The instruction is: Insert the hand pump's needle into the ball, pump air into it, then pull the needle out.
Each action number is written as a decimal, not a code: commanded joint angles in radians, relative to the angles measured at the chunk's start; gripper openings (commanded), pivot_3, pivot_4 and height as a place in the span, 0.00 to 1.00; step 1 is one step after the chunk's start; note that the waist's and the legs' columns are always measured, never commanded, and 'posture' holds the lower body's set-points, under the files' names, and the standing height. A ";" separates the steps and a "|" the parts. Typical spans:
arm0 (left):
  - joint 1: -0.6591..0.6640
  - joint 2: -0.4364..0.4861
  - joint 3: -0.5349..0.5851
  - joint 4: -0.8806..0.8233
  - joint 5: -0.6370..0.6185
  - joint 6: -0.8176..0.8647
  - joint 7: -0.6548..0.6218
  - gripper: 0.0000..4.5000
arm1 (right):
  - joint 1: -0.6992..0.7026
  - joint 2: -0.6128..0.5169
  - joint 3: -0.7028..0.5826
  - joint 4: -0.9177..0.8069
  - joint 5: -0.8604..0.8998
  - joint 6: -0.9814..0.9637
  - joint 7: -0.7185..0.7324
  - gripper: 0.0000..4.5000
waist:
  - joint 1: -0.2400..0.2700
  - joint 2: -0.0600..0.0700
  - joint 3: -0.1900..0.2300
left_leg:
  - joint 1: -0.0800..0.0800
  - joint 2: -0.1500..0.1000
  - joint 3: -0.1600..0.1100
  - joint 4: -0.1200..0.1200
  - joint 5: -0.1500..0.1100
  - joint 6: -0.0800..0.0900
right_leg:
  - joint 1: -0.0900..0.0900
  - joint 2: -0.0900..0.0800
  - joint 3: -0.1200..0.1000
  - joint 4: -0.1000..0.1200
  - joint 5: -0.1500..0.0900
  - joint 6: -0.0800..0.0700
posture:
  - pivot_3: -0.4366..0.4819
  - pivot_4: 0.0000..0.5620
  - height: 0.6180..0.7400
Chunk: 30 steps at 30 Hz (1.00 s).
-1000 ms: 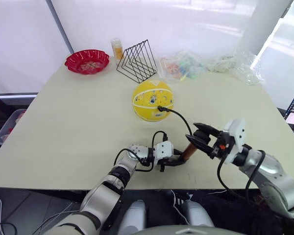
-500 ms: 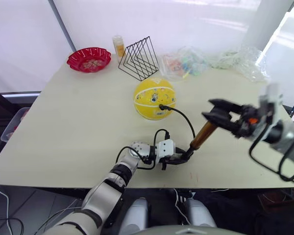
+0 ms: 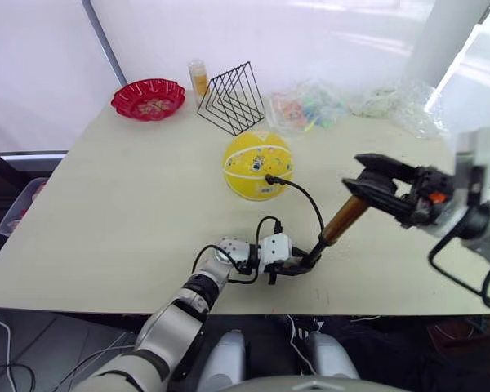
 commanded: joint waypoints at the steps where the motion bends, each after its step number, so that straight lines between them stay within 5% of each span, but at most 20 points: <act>1: 0.065 0.073 -0.046 0.131 0.110 0.075 0.005 0.25 | 0.065 0.043 0.126 0.048 -0.124 -0.014 0.013 0.45 | -0.003 -0.001 -0.001 | 0.001 0.000 0.000 0.000 0.000 0.000 | 0.000 0.000 0.000 0.000 0.000 0.000 | 0.48 0.27 0.97; 12: 0.069 0.073 -0.046 0.123 0.108 0.078 0.010 0.25 | 0.227 0.168 0.306 0.169 -0.428 -0.234 0.094 0.45 | -0.006 -0.001 -0.007 | 0.001 0.000 -0.001 -0.001 0.001 0.001 | 0.001 0.004 0.000 0.000 0.000 0.001 | 0.48 0.27 0.97; 30: 0.048 0.070 -0.048 0.140 0.112 0.079 0.012 0.25 | -0.108 -0.063 -0.159 0.072 0.093 0.031 0.059 0.45 | 0.002 0.007 0.004 | 0.000 -0.002 0.001 0.000 0.001 0.001 | 0.000 0.001 0.000 0.000 0.001 0.001 | 0.48 0.27 0.97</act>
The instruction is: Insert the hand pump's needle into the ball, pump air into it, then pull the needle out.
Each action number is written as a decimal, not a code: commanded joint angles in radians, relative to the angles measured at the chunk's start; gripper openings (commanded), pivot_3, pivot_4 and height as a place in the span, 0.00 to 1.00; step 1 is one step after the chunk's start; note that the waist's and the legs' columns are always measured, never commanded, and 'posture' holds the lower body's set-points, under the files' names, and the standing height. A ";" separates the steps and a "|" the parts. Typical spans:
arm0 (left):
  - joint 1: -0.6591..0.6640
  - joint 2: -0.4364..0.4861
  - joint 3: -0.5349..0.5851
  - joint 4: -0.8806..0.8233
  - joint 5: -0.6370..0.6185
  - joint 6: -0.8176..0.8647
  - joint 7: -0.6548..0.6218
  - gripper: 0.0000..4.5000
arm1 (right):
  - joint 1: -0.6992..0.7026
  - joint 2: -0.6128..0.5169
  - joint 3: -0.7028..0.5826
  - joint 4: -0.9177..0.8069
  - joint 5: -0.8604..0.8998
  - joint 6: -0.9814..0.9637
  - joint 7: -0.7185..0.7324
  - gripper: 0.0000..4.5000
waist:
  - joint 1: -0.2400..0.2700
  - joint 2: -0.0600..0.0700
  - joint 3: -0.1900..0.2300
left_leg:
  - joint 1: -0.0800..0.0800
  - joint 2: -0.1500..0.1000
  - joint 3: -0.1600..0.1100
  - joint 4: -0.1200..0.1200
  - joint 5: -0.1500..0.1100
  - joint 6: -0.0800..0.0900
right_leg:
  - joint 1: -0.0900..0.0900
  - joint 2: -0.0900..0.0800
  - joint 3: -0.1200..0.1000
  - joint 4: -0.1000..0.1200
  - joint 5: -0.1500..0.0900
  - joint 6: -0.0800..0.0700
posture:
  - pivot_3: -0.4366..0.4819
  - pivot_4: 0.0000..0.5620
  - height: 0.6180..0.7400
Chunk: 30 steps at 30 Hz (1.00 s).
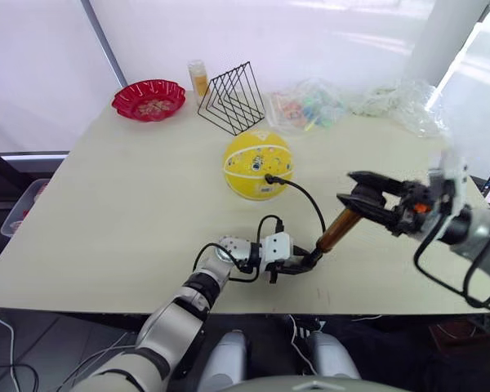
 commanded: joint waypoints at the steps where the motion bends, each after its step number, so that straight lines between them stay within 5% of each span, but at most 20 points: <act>1: 0.064 0.073 -0.042 0.140 0.110 0.078 0.014 0.25 | -0.063 -0.034 -0.125 -0.002 0.093 0.013 -0.046 0.45 | 0.002 -0.001 0.001 | 0.000 0.000 0.000 0.000 0.000 0.000 | 0.000 0.000 -0.001 0.000 0.000 0.000 | 0.48 0.27 0.97; 11: 0.072 0.079 -0.045 0.138 0.111 0.072 0.013 0.25 | -0.003 -0.013 -0.036 -0.033 0.056 0.033 -0.058 0.45 | 0.005 -0.004 0.000 | -0.001 0.001 0.004 0.000 0.001 0.002 | -0.001 0.001 0.000 0.000 0.001 0.002 | 0.48 0.27 0.97; 22: 0.074 0.078 -0.041 0.131 0.108 0.075 0.029 0.25 | 0.191 0.133 0.292 0.063 -0.344 -0.147 -0.013 0.45 | -0.003 -0.009 -0.009 | 0.001 0.002 0.000 0.000 -0.001 -0.002 | 0.000 -0.001 0.001 0.000 -0.001 -0.001 | 0.48 0.27 0.97; 30: 0.069 0.061 -0.048 0.135 0.110 0.075 0.041 0.25 | 0.224 0.166 0.285 0.097 -0.416 -0.226 0.026 0.45 | -0.003 -0.009 -0.010 | 0.002 0.002 0.000 0.000 -0.001 -0.001 | 0.000 0.000 0.000 0.000 -0.001 -0.001 | 0.48 0.27 0.97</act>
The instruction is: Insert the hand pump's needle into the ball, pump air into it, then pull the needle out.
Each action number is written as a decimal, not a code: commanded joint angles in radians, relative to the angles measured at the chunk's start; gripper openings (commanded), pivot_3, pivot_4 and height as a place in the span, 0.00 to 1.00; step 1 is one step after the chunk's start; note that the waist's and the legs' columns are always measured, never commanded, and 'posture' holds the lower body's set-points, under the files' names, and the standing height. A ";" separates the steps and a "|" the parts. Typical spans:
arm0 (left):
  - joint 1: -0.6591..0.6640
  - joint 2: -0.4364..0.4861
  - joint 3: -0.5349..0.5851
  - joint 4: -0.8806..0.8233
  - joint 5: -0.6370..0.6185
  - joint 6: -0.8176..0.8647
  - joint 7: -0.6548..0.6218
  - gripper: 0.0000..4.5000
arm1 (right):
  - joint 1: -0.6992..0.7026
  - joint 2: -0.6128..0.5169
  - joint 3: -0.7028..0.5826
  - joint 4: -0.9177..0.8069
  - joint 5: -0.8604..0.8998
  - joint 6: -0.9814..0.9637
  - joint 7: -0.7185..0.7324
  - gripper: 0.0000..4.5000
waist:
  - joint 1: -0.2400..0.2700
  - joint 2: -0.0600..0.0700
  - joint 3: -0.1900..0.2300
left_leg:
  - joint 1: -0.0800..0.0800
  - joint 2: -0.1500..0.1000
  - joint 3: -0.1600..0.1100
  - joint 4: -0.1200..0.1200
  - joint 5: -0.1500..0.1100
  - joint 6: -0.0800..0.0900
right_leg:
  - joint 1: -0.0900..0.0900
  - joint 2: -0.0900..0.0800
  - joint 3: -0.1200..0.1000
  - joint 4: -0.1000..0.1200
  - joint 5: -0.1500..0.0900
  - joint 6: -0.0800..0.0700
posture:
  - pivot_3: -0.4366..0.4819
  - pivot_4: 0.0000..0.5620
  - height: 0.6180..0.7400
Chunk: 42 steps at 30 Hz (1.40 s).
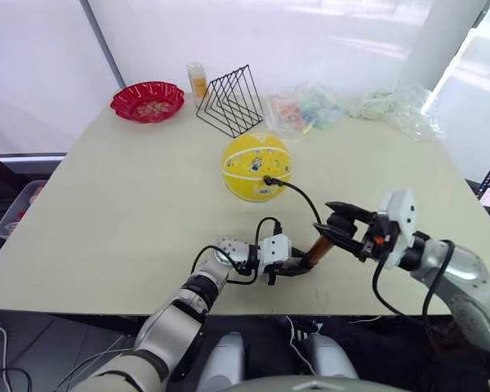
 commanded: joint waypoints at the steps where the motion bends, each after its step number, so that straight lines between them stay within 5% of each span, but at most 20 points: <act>1: 0.052 0.052 -0.043 0.134 0.110 0.074 0.020 0.25 | -0.011 -0.013 -0.053 0.021 0.042 0.046 0.022 0.45 | 0.001 0.000 0.000 | 0.000 0.000 0.000 0.000 0.000 0.000 | 0.000 0.000 0.000 0.000 0.000 0.000 | 0.48 0.27 0.97; 15: 0.050 0.041 -0.043 0.142 0.114 0.077 0.022 0.25 | -0.359 -0.217 -0.505 -0.005 0.597 0.294 -0.105 0.45 | 0.016 0.011 0.016 | -0.003 -0.002 0.003 0.002 0.001 0.002 | -0.001 0.000 -0.001 0.000 0.001 0.001 | 0.48 0.27 0.97; 23: 0.052 0.043 -0.041 0.141 0.112 0.079 0.024 0.25 | -0.210 -0.144 -0.357 -0.077 0.488 0.298 -0.117 0.45 | 0.016 0.003 0.013 | -0.004 -0.002 0.010 0.002 0.002 0.003 | -0.001 -0.001 -0.001 0.000 0.003 0.006 | 0.48 0.27 0.97; 32: 0.058 0.050 -0.039 0.141 0.113 0.074 0.027 0.25 | -0.021 0.051 -0.035 -0.020 0.170 0.151 -0.086 0.45 | 0.008 -0.003 -0.006 | 0.001 0.005 0.004 0.000 -0.001 -0.002 | 0.002 -0.001 0.000 0.000 0.000 0.000 | 0.48 0.27 0.97; 42: 0.058 0.047 -0.040 0.137 0.113 0.074 0.029 0.25 | 0.061 0.114 0.079 0.110 -0.025 0.058 -0.021 0.45 | 0.007 -0.004 -0.007 | 0.001 0.004 0.004 0.000 -0.001 -0.002 | 0.002 -0.002 0.000 0.000 0.000 0.000 | 0.48 0.27 0.97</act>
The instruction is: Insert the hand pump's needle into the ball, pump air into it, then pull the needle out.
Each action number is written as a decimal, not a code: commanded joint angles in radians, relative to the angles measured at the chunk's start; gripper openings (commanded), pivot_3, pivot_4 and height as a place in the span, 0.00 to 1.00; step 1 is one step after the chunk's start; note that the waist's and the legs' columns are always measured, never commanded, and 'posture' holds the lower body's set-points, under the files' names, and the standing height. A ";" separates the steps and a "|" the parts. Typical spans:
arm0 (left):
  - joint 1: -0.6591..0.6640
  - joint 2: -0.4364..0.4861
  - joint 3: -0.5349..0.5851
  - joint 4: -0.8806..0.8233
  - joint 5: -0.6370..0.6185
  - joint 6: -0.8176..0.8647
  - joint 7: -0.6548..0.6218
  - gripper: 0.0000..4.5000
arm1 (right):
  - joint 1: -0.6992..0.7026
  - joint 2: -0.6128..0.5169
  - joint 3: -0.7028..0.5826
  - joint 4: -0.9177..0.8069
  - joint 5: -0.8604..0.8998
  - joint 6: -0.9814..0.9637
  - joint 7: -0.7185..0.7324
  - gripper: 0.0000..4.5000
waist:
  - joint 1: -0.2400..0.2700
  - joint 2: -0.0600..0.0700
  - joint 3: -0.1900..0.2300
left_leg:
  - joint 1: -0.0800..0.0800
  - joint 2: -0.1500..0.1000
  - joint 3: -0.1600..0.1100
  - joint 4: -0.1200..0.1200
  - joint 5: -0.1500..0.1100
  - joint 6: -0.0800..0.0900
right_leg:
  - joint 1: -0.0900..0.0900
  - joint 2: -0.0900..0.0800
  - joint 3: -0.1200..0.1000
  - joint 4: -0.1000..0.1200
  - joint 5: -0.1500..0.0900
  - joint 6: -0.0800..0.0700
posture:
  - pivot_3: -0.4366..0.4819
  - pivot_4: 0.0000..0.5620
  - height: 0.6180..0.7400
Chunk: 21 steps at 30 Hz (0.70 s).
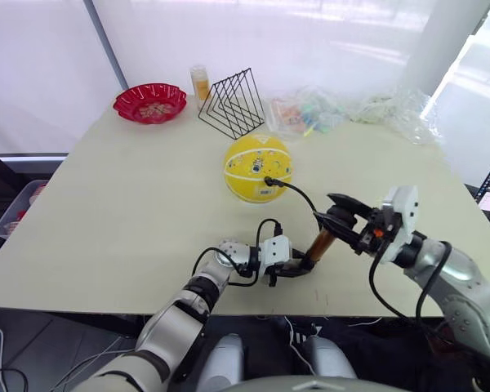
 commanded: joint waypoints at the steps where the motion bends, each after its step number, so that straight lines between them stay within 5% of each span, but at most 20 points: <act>1: 0.055 0.056 -0.042 0.112 0.105 0.074 0.009 0.25 | 0.058 0.014 0.079 0.098 -0.038 0.036 0.032 0.45 | 0.000 0.000 0.000 | 0.000 0.000 0.000 0.000 0.000 0.000 | 0.000 0.000 0.000 0.000 0.000 0.000 | 0.48 0.27 0.97; 9: 0.051 0.055 -0.040 0.116 0.104 0.077 0.009 0.25 | -0.093 -0.006 -0.149 -0.033 0.169 0.099 0.018 0.45 | 0.003 0.004 0.004 | -0.002 -0.001 0.000 0.001 0.000 0.000 | -0.001 0.000 0.000 0.000 0.000 0.000 | 0.48 0.27 0.97; 14: 0.045 0.057 -0.041 0.120 0.105 0.079 0.007 0.25 | -0.202 -0.097 -0.301 -0.070 0.316 0.178 -0.010 0.45 | 0.007 0.014 0.014 | -0.002 -0.003 0.001 0.002 0.000 0.001 | -0.002 0.000 0.000 0.001 0.001 0.001 | 0.48 0.27 0.97; 21: 0.038 0.061 -0.041 0.125 0.106 0.077 0.003 0.25 | -0.313 -0.205 -0.431 -0.088 0.480 0.251 -0.083 0.45 | 0.007 0.012 0.018 | -0.003 -0.004 0.001 0.002 0.001 0.002 | -0.002 0.000 -0.001 0.001 0.001 0.001 | 0.48 0.27 0.97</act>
